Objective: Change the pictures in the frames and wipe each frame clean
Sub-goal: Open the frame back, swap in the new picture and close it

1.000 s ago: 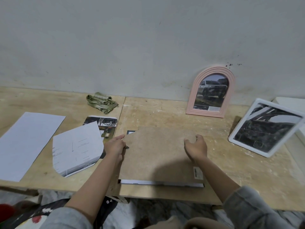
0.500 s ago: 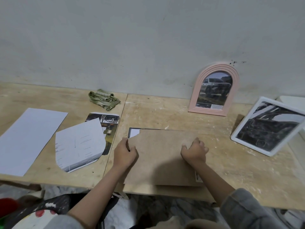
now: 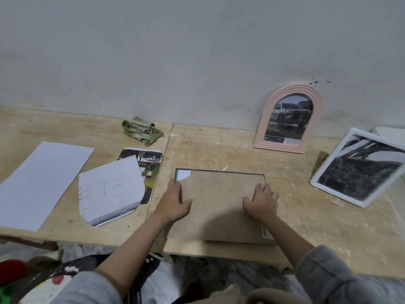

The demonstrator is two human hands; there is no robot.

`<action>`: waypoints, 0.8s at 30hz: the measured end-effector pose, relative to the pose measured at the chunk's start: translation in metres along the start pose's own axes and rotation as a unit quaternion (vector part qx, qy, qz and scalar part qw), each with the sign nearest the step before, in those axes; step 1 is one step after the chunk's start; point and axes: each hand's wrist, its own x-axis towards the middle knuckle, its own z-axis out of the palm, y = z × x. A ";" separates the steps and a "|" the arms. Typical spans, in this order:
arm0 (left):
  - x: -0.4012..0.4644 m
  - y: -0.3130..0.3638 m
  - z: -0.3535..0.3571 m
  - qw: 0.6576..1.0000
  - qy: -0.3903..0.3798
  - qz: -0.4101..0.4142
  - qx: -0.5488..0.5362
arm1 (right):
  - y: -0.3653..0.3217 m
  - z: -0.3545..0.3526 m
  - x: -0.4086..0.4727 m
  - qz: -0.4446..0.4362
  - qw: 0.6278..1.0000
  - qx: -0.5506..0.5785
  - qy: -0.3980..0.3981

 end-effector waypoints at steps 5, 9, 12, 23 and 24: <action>0.005 -0.019 -0.008 0.984 -0.157 0.042 0.080 | 0.017 -0.009 0.000 -0.076 0.994 -0.052 -0.065; 0.009 -0.019 -0.011 0.969 -0.187 0.069 0.150 | 0.031 -0.027 0.002 -0.133 0.970 -0.134 -0.154; 0.011 -0.020 -0.009 0.969 -0.182 0.069 0.150 | 0.036 -0.031 0.001 -0.164 0.946 -0.203 -0.190; 0.012 -0.014 -0.023 0.941 -0.230 0.086 0.233 | 0.034 -0.034 0.001 -0.182 0.940 -0.214 -0.192; 0.011 -0.014 -0.024 0.939 -0.231 0.090 0.239 | 0.035 -0.034 0.000 -0.187 0.940 -0.213 -0.190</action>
